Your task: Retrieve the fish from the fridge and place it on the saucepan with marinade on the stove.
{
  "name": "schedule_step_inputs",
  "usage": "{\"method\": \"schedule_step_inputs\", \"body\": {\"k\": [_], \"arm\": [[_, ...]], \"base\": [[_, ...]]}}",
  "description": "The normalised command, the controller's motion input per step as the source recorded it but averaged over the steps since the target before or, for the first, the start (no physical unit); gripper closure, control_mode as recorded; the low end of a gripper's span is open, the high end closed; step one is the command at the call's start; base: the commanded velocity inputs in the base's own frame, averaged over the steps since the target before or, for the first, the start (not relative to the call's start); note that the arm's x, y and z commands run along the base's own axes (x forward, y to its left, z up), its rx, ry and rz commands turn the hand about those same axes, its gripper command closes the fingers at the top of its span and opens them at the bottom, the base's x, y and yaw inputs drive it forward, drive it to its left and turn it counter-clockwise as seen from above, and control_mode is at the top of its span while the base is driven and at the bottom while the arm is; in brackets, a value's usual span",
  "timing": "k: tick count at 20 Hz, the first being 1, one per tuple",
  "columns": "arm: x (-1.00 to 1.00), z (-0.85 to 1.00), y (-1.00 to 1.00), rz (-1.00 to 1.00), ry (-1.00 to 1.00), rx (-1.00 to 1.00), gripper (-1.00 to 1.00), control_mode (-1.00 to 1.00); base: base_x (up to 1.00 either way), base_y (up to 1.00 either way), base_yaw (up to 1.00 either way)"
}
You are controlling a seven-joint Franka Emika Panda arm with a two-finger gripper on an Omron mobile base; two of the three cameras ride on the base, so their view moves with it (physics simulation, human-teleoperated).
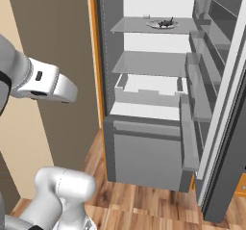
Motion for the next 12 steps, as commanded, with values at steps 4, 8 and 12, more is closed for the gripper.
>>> {"method": "schedule_step_inputs", "body": {"k": [4, 8, 12], "arm": [[0.03, -0.29, 0.01, 0.04, 0.07, 0.0, -1.0, -1.0], [0.05, -0.2, 0.02, 0.02, 0.07, 0.0, -1.0, -1.0], [0.0, -0.06, 0.0, 0.01, 0.0, 0.0, -1.0, 1.0]], "base": [[0.0, 0.0, 0.0], [0.0, 0.0, 0.0], [0.0, 0.0, 0.0]]}}
